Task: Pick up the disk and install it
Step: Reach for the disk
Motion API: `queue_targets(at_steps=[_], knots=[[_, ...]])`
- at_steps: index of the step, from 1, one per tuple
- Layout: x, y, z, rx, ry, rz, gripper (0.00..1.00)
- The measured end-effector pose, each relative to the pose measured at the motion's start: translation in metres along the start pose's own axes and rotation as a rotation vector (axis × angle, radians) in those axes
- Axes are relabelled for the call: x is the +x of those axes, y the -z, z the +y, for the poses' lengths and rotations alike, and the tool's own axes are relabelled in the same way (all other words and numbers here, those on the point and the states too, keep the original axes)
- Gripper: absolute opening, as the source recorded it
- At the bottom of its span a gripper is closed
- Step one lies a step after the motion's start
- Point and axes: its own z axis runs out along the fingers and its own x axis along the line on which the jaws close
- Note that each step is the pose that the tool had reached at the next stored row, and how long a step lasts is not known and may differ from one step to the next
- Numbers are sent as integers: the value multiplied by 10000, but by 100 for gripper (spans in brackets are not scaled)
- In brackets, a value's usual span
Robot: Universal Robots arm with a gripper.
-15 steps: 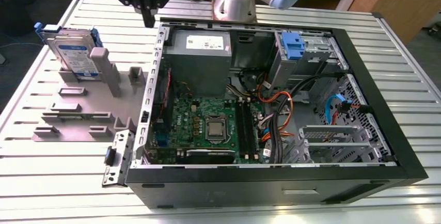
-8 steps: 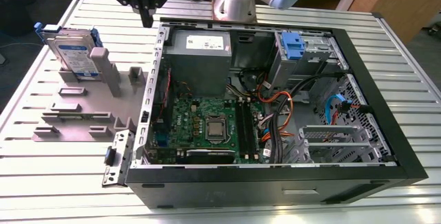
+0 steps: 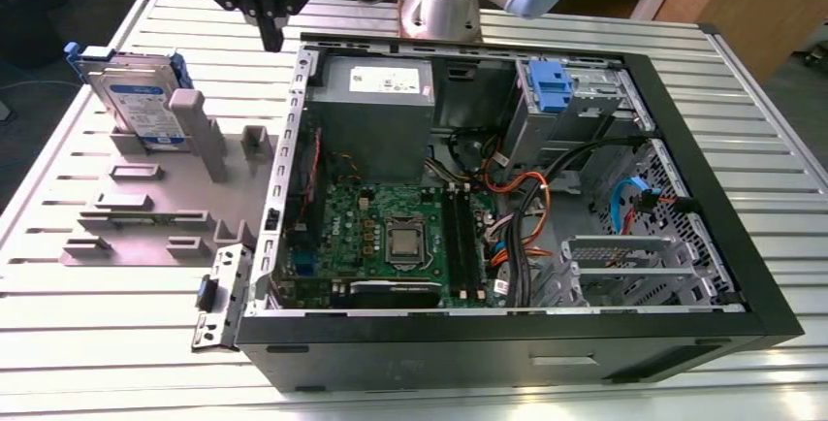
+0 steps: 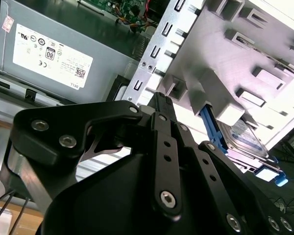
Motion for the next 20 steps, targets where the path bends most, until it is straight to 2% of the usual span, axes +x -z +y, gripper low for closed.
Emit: queue_targets(at_steps=[6, 16, 20], knots=[[53, -5, 0, 0, 0, 1, 11], [232, -17, 48, 0, -1, 0, 11], [284, -19, 54, -1, 0, 0, 11]])
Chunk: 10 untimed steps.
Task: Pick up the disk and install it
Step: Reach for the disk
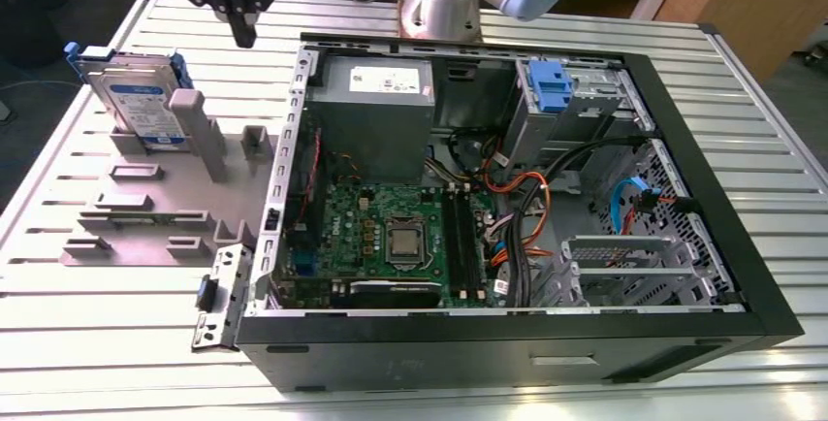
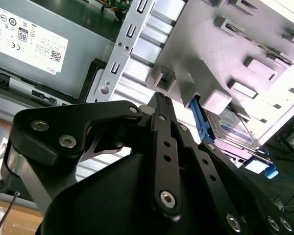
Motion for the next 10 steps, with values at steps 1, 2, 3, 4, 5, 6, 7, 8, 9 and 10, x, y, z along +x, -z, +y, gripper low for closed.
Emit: queue_targets(at_steps=[1, 2, 3, 4, 5, 6, 7, 8, 9, 10], knots=[[6, 0, 0, 0, 0, 0, 11], [7, 0, 0, 0, 1, 0, 11], [11, 0, -1, 0, 1, 0, 11], [14, 0, -1, 0, 0, 0, 11], [14, 0, -1, 0, 0, 0, 11], [14, 0, -1, 0, 0, 0, 11], [14, 0, -1, 1, 0, 0, 11], [14, 0, -1, 1, 0, 0, 11], [15, 0, -1, 0, 1, 0, 11], [16, 0, -1, 0, 0, 0, 11]])
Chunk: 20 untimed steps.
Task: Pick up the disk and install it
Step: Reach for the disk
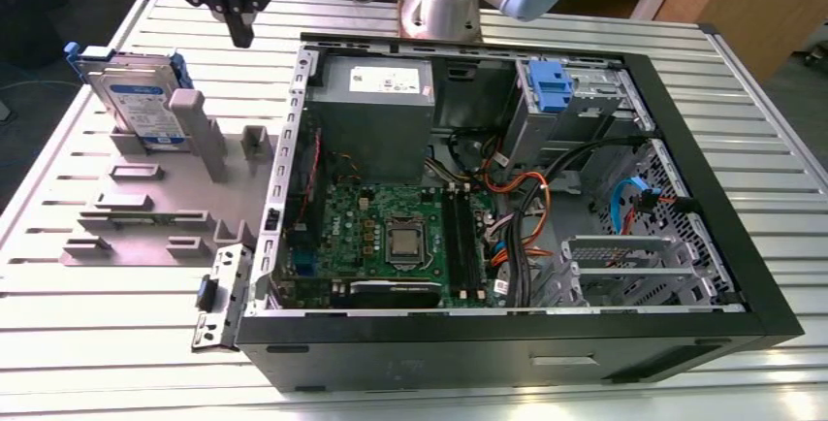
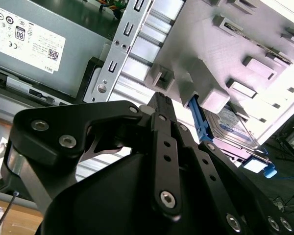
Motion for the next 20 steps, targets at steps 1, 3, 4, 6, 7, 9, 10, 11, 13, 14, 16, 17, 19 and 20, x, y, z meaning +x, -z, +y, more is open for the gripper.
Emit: queue_targets(at_steps=[1, 3, 4, 6, 7, 9, 10, 11, 13, 14, 16, 17, 19, 20], knots=[[2, 0, 0, 0, 0, 0, 11], [8, 0, 0, 0, -1, 0, 11], [13, 1, -1, 0, -1, 1, 11], [31, 1, 1, 0, 0, 0, 11], [42, 1, 5, 0, 0, 1, 11], [72, 1, 21, 1, 0, 5, 11], [94, 0, 29, 1, -1, 6, 11], [121, -1, 41, 0, -1, 5, 11], [188, -3, 70, 1, 1, 7, 11], [224, -5, 87, 1, 0, 6, 11], [294, -10, 122, 0, -1, 8, 11], [328, -11, 138, 1, 1, 10, 11], [403, -16, 169, 2, -2, 13, 11], [443, -19, 179, 2, -1, 14, 11]])
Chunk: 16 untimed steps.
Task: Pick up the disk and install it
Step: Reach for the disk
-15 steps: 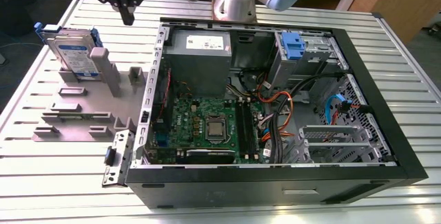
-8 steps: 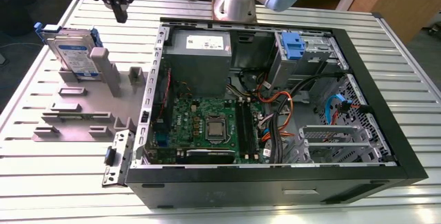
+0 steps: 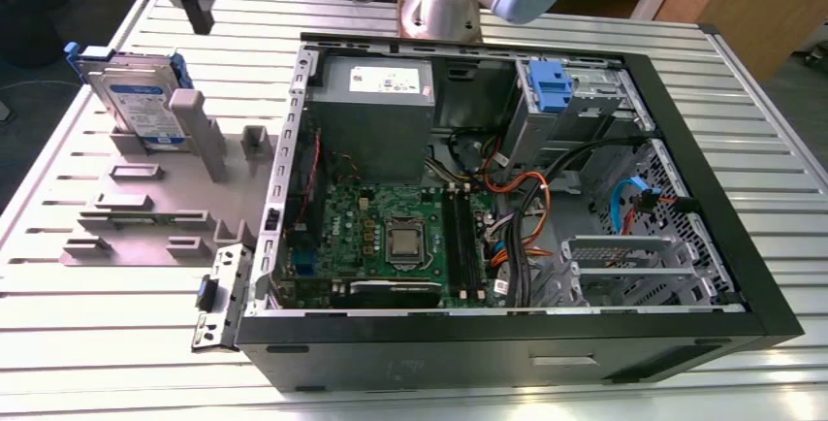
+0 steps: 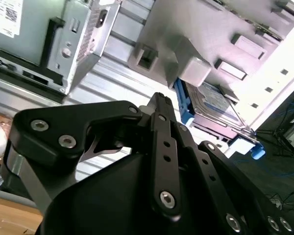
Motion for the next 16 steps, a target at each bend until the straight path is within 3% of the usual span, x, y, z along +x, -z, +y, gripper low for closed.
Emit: queue_targets(at_steps=[11, 13, 16], knots=[[401, -22, 87, 2, -1, 42, 11], [447, -22, 93, 3, -1, 49, 11], [462, -23, 94, 3, -1, 48, 11]])
